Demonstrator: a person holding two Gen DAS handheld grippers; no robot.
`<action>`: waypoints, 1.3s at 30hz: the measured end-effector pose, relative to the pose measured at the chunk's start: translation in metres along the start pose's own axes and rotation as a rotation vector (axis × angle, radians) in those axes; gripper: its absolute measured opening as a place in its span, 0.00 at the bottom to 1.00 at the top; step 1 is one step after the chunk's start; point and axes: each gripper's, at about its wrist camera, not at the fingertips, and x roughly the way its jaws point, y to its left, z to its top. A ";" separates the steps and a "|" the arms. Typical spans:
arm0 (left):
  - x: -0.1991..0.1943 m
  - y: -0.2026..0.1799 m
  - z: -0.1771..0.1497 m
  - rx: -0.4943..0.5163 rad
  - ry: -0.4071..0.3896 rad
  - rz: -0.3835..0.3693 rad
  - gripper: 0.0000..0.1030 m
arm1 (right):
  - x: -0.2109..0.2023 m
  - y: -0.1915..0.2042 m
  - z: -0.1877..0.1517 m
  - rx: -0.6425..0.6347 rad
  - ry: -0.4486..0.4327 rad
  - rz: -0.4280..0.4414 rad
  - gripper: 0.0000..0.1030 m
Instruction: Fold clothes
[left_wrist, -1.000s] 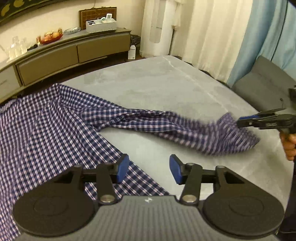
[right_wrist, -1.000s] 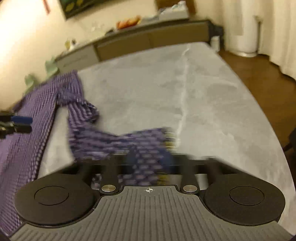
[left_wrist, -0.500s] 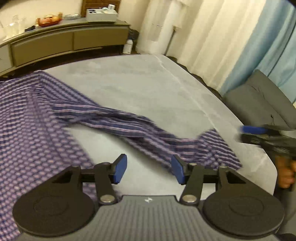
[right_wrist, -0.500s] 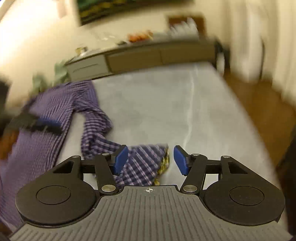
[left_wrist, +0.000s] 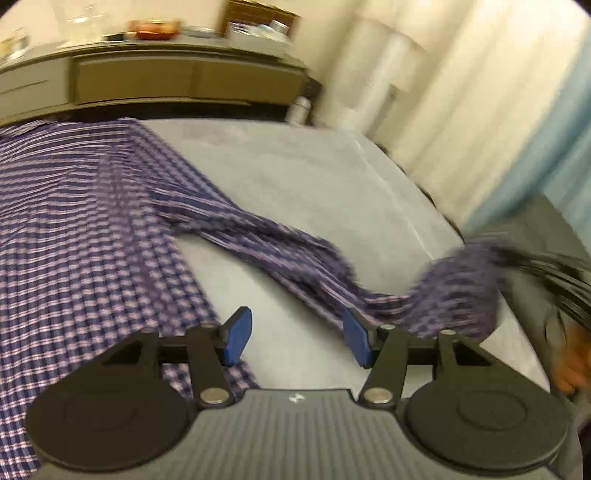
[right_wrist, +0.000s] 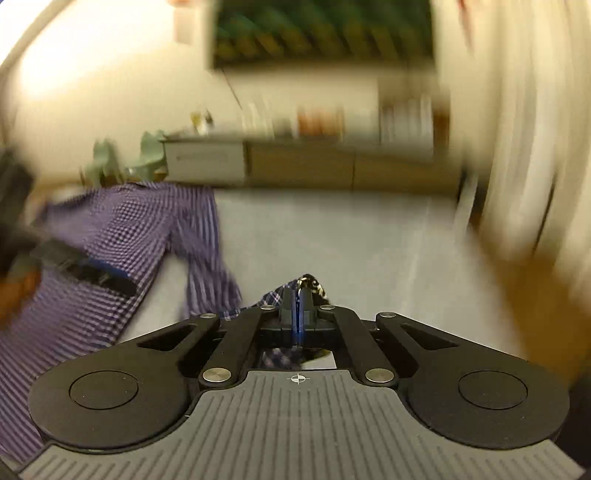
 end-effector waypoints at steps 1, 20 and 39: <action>-0.004 0.008 0.002 -0.032 -0.014 0.004 0.54 | -0.025 0.029 0.008 -0.214 -0.089 -0.031 0.00; 0.021 0.008 0.018 0.084 0.002 0.088 0.57 | -0.005 0.023 -0.071 0.267 0.318 0.103 0.64; 0.157 -0.036 0.059 0.761 -0.010 0.250 0.13 | 0.011 0.001 -0.098 -0.097 0.500 -0.145 0.02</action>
